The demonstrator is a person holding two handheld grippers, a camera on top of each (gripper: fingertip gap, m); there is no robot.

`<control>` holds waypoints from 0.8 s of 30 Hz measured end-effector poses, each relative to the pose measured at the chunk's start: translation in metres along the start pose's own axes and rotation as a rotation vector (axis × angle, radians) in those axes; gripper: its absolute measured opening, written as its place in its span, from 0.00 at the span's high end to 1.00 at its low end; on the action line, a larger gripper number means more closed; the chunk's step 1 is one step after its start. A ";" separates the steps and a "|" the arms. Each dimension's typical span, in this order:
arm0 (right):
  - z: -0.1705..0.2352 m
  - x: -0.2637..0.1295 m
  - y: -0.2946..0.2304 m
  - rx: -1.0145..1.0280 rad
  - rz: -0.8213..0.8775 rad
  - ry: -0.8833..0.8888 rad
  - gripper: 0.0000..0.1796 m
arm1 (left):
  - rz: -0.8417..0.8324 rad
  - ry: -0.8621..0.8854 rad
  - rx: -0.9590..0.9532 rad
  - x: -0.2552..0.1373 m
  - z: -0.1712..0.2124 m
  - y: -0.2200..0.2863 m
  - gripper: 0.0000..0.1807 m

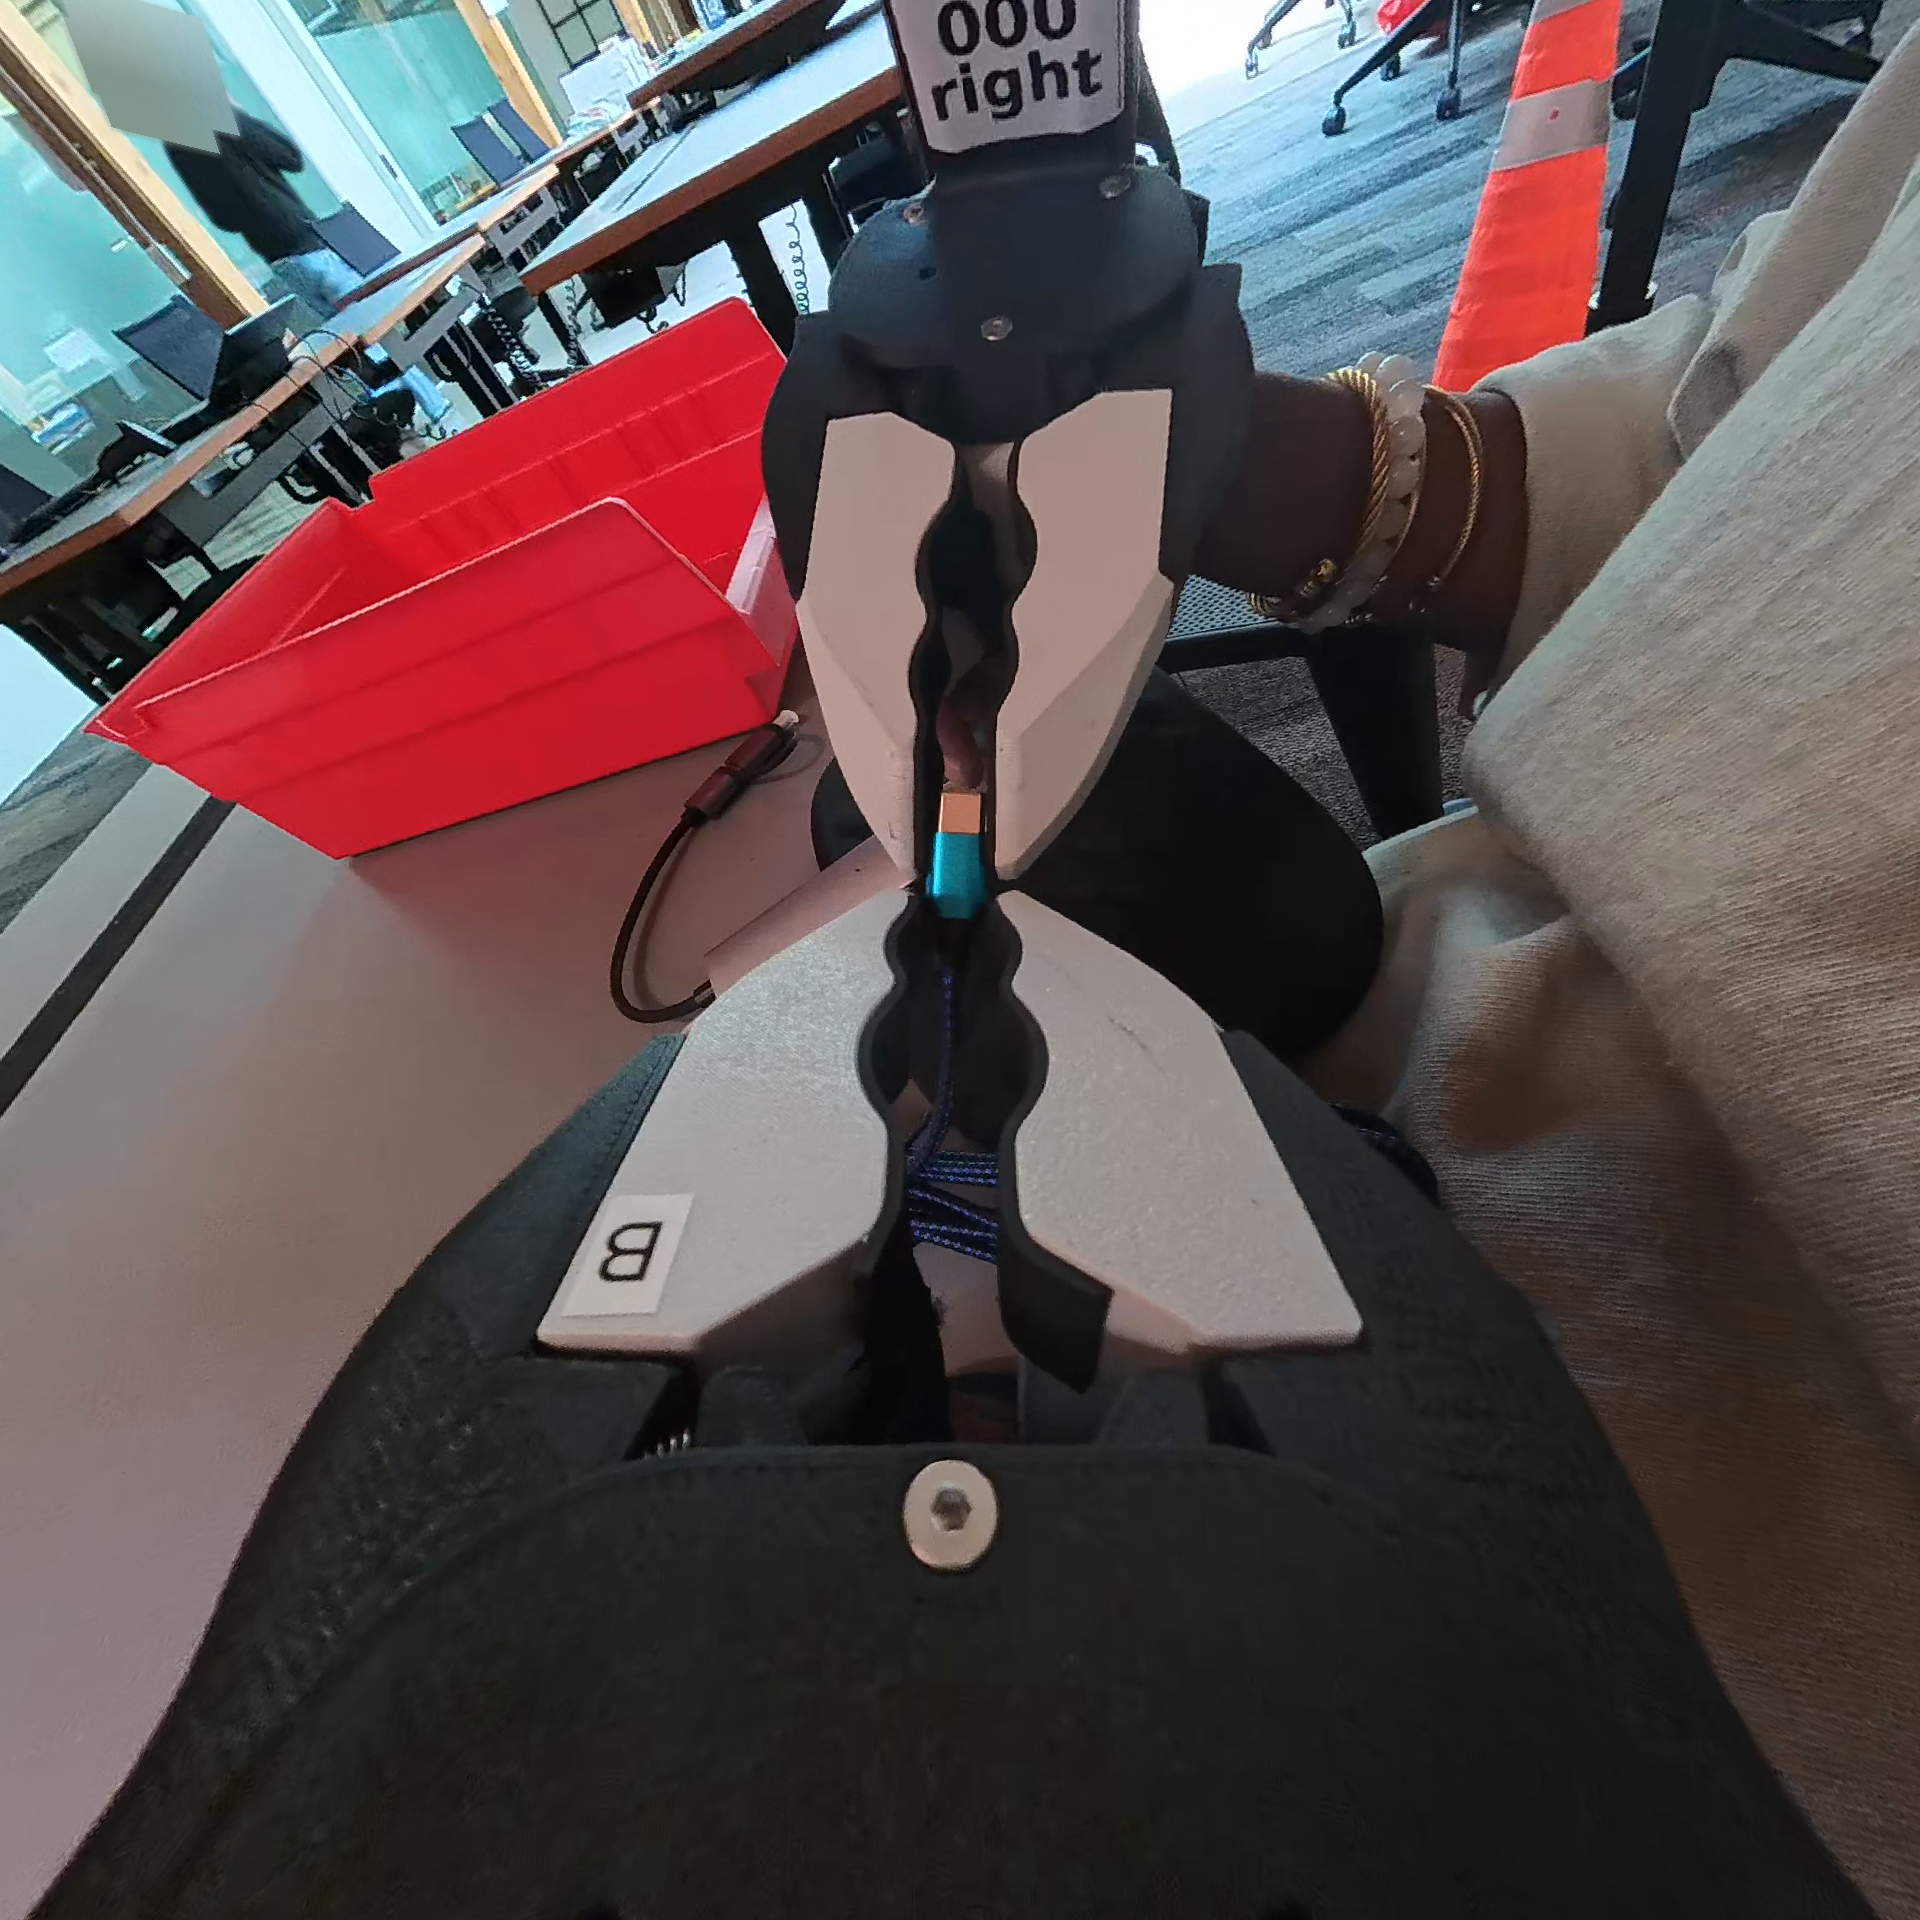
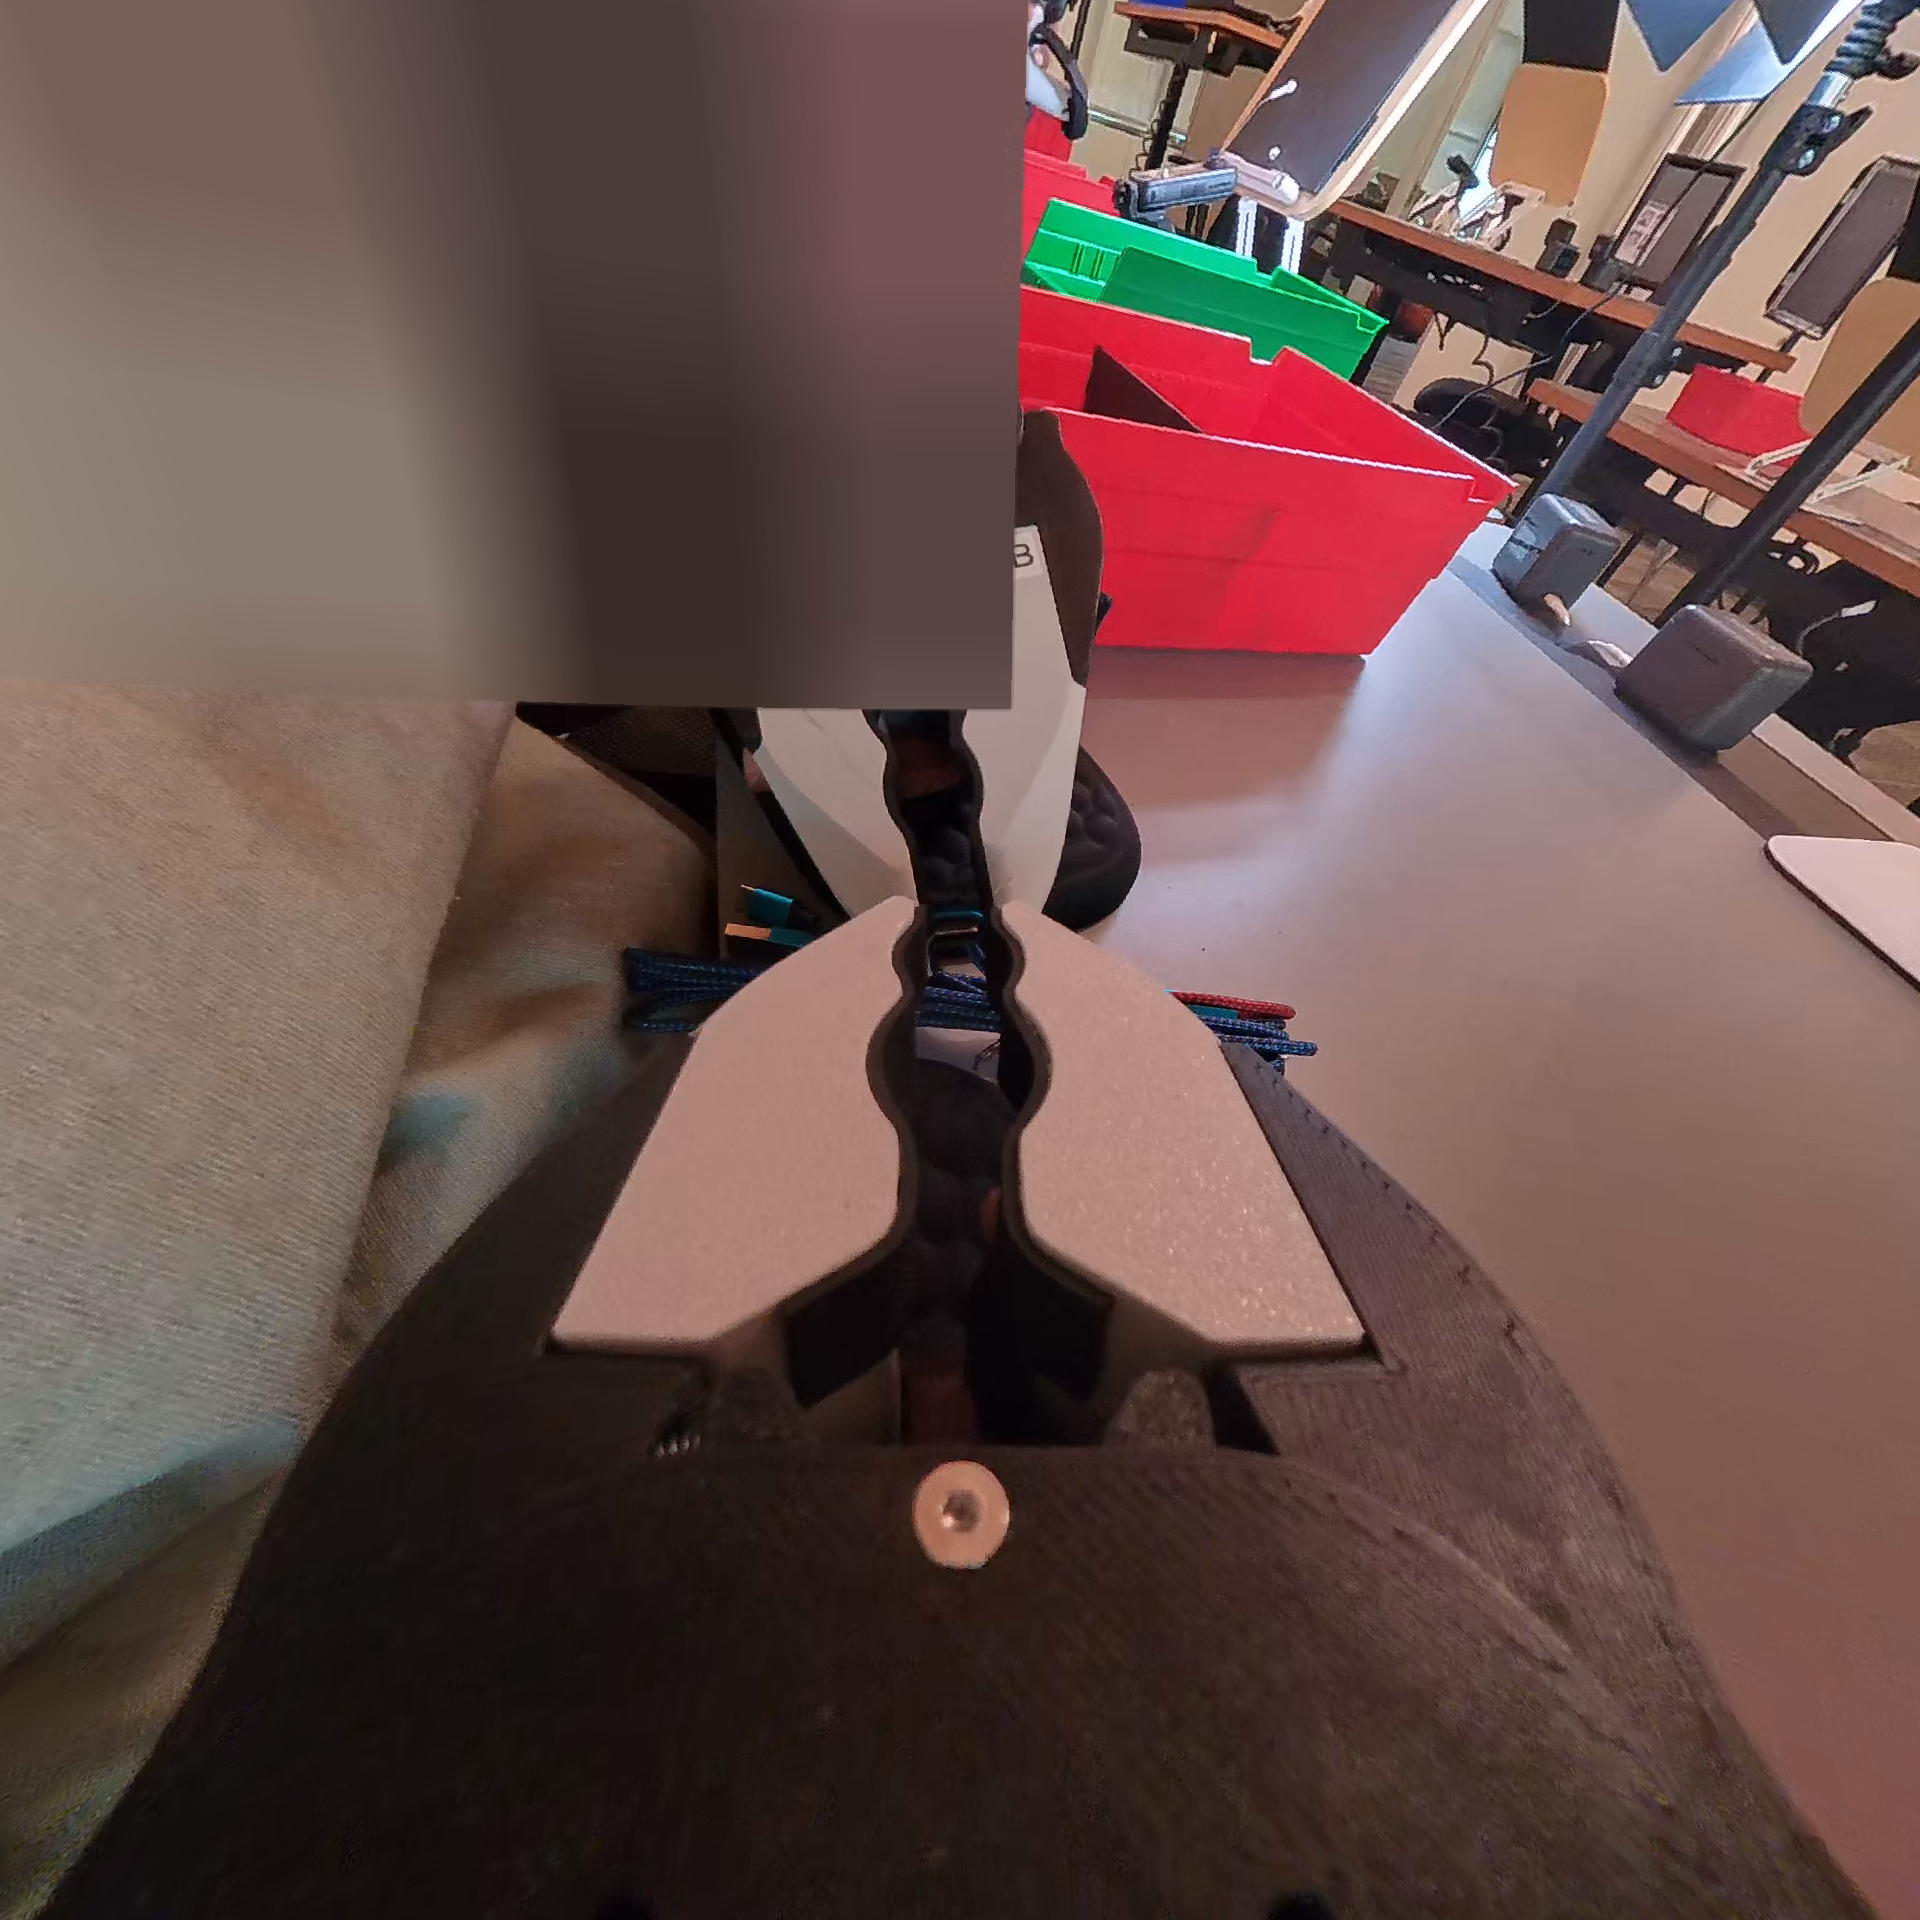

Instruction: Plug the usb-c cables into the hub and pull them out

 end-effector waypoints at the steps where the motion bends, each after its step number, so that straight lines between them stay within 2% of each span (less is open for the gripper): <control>1: 0.000 0.000 0.000 -0.001 0.002 -0.004 0.94 | -0.003 -0.001 -0.001 0.000 0.000 0.000 0.93; 7: 0.000 -0.001 0.003 0.005 0.038 -0.041 0.94 | -0.036 -0.036 -0.012 0.003 0.001 -0.002 0.94; 11: -0.007 -0.022 0.019 0.144 0.132 -0.078 0.82 | -0.066 -0.054 -0.022 0.003 0.002 -0.004 0.94; 13: -0.003 -0.036 0.035 0.284 0.223 -0.211 0.71 | -0.082 -0.053 -0.034 0.003 0.002 -0.006 0.94; 15: 0.008 -0.046 0.048 0.441 0.279 -0.350 0.68 | -0.079 -0.047 -0.036 0.002 0.002 -0.005 0.94; 18: 0.025 -0.050 0.055 0.698 0.252 -0.488 0.67 | -0.081 -0.043 -0.042 0.002 0.002 -0.006 0.94; 23: 0.030 -0.036 0.052 0.823 0.199 -0.530 0.70 | -0.077 -0.056 -0.033 0.003 0.003 -0.005 0.94; 24: 0.032 -0.034 0.053 0.814 0.227 -0.558 0.76 | -0.075 -0.058 -0.029 0.003 0.003 -0.005 0.94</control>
Point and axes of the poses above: each gripper's, where its closed fingertips meet, x out along the fingers, z out of its underside, y = z × x across the jaws, the point moved 9 cm from there along -x, back along the fingers, and after that the axes turned 9 degrees about y, right-handed, at the moved point
